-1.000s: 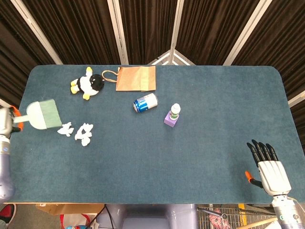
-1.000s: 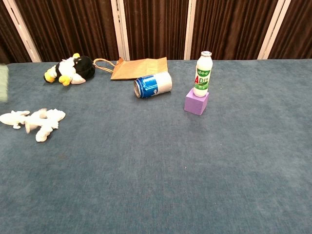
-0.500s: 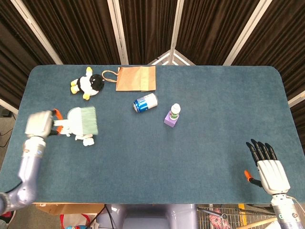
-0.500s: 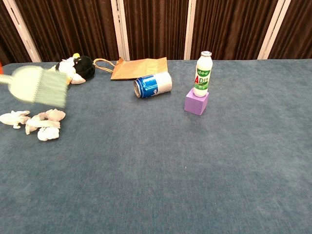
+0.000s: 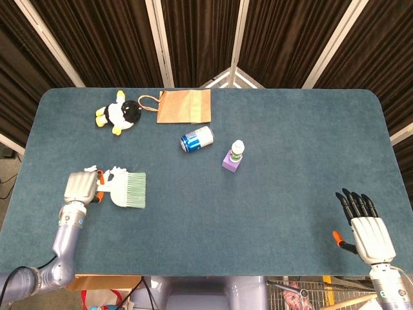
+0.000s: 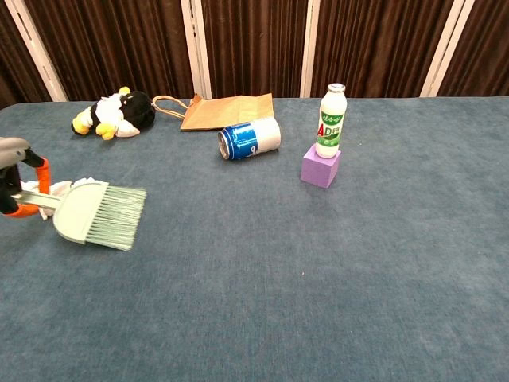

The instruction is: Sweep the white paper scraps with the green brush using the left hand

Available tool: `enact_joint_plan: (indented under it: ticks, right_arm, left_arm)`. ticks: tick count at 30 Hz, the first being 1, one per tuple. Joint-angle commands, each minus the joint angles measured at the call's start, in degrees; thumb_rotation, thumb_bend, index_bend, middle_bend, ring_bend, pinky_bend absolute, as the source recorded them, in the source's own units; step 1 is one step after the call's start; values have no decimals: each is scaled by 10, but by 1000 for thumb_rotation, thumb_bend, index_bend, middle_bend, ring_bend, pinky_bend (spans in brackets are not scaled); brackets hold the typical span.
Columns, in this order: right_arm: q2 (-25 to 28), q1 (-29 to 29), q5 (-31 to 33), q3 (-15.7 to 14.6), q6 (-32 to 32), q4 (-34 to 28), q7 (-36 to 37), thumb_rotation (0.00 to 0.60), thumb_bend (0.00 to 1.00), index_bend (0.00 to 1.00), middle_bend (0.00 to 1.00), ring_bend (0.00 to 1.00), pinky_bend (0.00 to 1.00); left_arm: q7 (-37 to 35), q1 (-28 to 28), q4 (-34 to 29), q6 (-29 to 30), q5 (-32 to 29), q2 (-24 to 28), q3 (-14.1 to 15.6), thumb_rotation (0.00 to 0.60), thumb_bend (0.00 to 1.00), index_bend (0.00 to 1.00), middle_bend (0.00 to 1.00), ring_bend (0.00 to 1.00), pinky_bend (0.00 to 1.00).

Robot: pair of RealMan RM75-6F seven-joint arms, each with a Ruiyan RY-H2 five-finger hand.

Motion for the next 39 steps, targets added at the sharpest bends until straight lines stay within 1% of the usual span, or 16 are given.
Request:
enact_joint_plan:
  ticks: [1, 6, 9, 12, 13, 16, 18, 20, 24, 25, 28, 31, 33, 37, 38, 39]
  right_arm:
    - [-3, 2, 1, 1, -3, 1, -3, 600, 321, 0, 0, 0, 12]
    - [-5, 2, 2, 1, -3, 0, -8, 600, 321, 0, 0, 0, 12]
    - [-6, 2, 1, 1, -3, -1, -10, 600, 321, 0, 0, 0, 12]
    - [-6, 2, 1, 1, -3, -1, -12, 600, 321, 0, 0, 0, 12]
    - [-7, 3, 0, 1, -3, -1, -13, 600, 321, 0, 0, 0, 13]
    - [-8, 3, 0, 1, -3, -1, -14, 600, 321, 0, 0, 0, 13]
    - [-9, 4, 0, 1, -4, -1, -15, 600, 322, 0, 0, 0, 13]
    - [-8, 4, 0, 1, -5, -1, -15, 600, 321, 0, 0, 0, 12]
    - [-8, 4, 2, 2, -6, 0, -15, 600, 321, 0, 0, 0, 12]
    - [-8, 4, 3, 2, -6, 1, -14, 600, 321, 0, 0, 0, 12]
    - [-8, 4, 3, 2, -4, 1, -12, 600, 320, 0, 0, 0, 13]
    - [-7, 3, 3, 2, -4, 1, -11, 600, 321, 0, 0, 0, 13]
    - [-7, 3, 3, 2, -5, 1, -11, 600, 321, 0, 0, 0, 12]
    - [-6, 3, 5, 3, -4, 0, -10, 600, 321, 0, 0, 0, 12]
    - [-6, 3, 5, 3, -5, 0, -10, 600, 321, 0, 0, 0, 12]
    - [-6, 3, 6, 3, -5, 0, -10, 600, 320, 0, 0, 0, 12]
  left_arm:
    - [-17, 17, 12, 2, 0, 41, 0, 600, 788, 669, 1000, 1000, 1000]
    - [-57, 45, 31, -12, -7, 114, -3, 600, 788, 668, 1000, 1000, 1000]
    - [-84, 60, 47, -24, -11, 147, -7, 600, 788, 668, 1000, 1000, 1000]
    - [-131, 75, 55, -31, -6, 172, -20, 600, 788, 667, 1000, 1000, 1000]
    - [-157, 81, 54, -28, 2, 179, -29, 600, 788, 667, 1000, 1000, 1000]
    - [-212, 91, 36, -21, 28, 192, -49, 600, 788, 666, 1000, 1000, 1000]
    - [-250, 98, 7, -9, 59, 200, -60, 600, 788, 665, 1000, 1000, 1000]
    - [-269, 104, -27, 0, 89, 206, -62, 600, 788, 664, 1000, 1000, 1000]
    - [-269, 112, -97, 15, 150, 209, -43, 600, 781, 658, 1000, 1000, 1000]
    - [-261, 116, -125, 19, 171, 205, -31, 600, 777, 657, 1000, 1000, 1000]
    - [-234, 124, -169, 27, 201, 190, -4, 600, 764, 648, 1000, 1000, 1000]
    - [-206, 128, -194, 23, 217, 167, 23, 600, 739, 640, 1000, 1000, 1000]
    - [-178, 131, -202, 24, 226, 144, 42, 600, 683, 634, 1000, 1000, 1000]
    - [-141, 138, -202, 28, 235, 110, 68, 600, 558, 604, 1000, 1000, 1000]
    - [-135, 142, -201, 30, 237, 103, 74, 600, 508, 586, 1000, 1000, 1000]
    - [-131, 144, -199, 33, 238, 99, 76, 600, 432, 566, 1000, 1000, 1000]
